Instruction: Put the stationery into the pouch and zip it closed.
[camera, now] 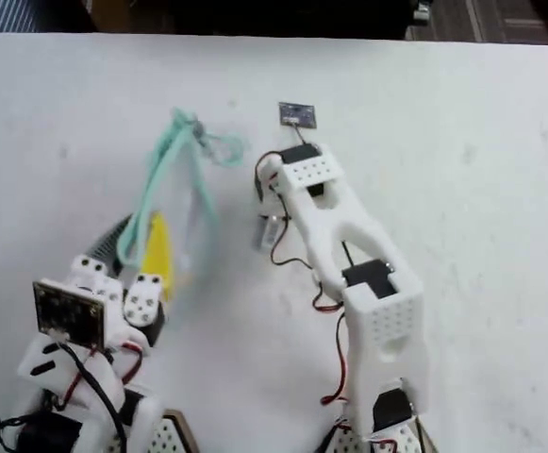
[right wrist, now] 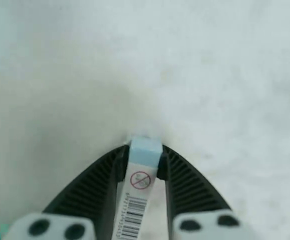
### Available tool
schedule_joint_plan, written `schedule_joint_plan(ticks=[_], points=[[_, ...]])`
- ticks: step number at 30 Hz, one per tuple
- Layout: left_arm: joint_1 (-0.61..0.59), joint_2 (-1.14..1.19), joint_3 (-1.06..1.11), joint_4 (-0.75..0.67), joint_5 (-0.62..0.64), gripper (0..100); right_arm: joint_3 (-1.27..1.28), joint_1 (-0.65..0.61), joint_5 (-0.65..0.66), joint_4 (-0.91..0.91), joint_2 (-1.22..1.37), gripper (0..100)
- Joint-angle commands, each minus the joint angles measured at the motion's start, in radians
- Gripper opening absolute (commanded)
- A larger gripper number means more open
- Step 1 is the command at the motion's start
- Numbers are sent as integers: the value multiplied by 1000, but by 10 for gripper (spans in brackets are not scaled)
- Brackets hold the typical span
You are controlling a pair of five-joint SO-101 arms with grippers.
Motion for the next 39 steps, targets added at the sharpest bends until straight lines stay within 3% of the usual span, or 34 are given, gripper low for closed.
schedule_joint_plan(ticks=[1,4,9,16,23,28,39], points=[[185,-5,-25,-49,6,24,-29,47,2,4,-4,17],[251,-5,48,-89,6,24,-28,51,2,4,-4,17],[257,-5,161,-163,5,24,-28,82,2,4,-4,17],[257,-5,163,-158,5,24,-29,162,-2,-21,-4,17],[265,-5,121,-104,8,46,-29,159,-2,-25,-4,17],[265,-4,152,-103,180,175,-29,157,-2,-25,-4,17],[257,-5,173,-86,118,155,-29,157,0,-24,-4,17]])
